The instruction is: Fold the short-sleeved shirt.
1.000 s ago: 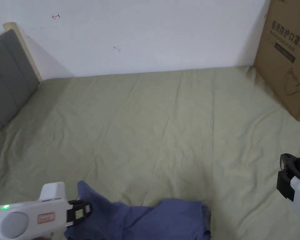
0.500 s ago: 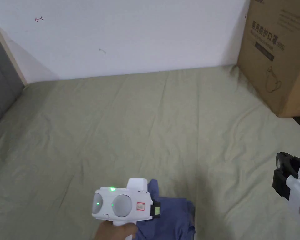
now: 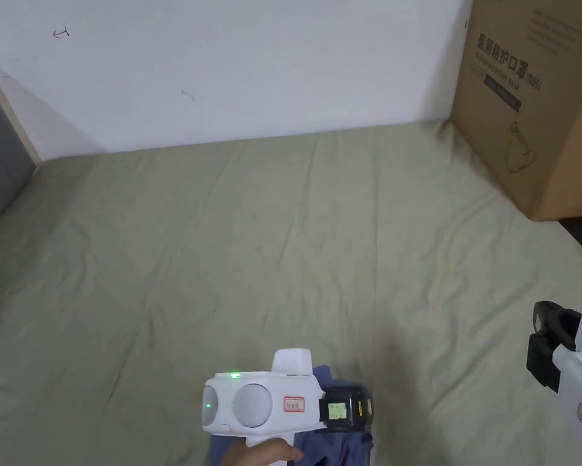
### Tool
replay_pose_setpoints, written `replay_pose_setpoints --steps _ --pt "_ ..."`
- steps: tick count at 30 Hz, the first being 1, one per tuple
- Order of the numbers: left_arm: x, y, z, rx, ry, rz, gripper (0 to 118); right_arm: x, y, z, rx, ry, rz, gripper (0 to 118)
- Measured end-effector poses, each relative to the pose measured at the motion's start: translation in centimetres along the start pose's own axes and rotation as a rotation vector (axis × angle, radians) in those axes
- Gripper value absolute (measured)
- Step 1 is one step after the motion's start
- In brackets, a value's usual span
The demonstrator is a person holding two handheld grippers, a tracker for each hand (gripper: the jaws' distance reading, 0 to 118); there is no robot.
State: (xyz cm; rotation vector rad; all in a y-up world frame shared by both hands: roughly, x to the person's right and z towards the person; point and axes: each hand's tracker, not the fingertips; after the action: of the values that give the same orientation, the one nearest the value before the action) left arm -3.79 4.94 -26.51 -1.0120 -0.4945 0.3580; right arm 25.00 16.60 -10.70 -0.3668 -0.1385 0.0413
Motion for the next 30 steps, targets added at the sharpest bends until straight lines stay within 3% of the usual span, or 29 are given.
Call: replay_pose_setpoints --steps 3,7,9,11,12,13,30 --pt "-0.9 1.4 2.6 0.083 0.001 -0.002 108 -0.4 0.5 0.0 0.009 0.005 0.004 0" --pt "-2.0 1.9 5.1 0.201 0.186 -0.070 104 -0.7 1.0 0.0 0.022 0.015 0.002 0" --pt "-3.2 1.4 5.2 0.252 0.272 -0.087 73 -0.8 1.1 -0.1 0.024 0.019 0.001 0" --pt "-4.3 0.9 4.8 0.270 0.311 -0.088 25 -0.9 1.1 -0.1 0.024 0.022 0.000 0" --pt "-4.4 0.4 4.8 0.275 0.311 -0.071 9 -0.9 1.1 -0.1 0.022 0.022 0.002 0" --pt "-4.8 0.0 4.4 0.280 0.310 -0.064 3 -0.9 1.0 -0.1 0.020 0.022 0.002 0" --pt "-1.1 -9.2 -5.6 0.103 0.256 -0.235 1 1.1 -0.8 -0.9 -0.027 -0.004 -0.005 0"
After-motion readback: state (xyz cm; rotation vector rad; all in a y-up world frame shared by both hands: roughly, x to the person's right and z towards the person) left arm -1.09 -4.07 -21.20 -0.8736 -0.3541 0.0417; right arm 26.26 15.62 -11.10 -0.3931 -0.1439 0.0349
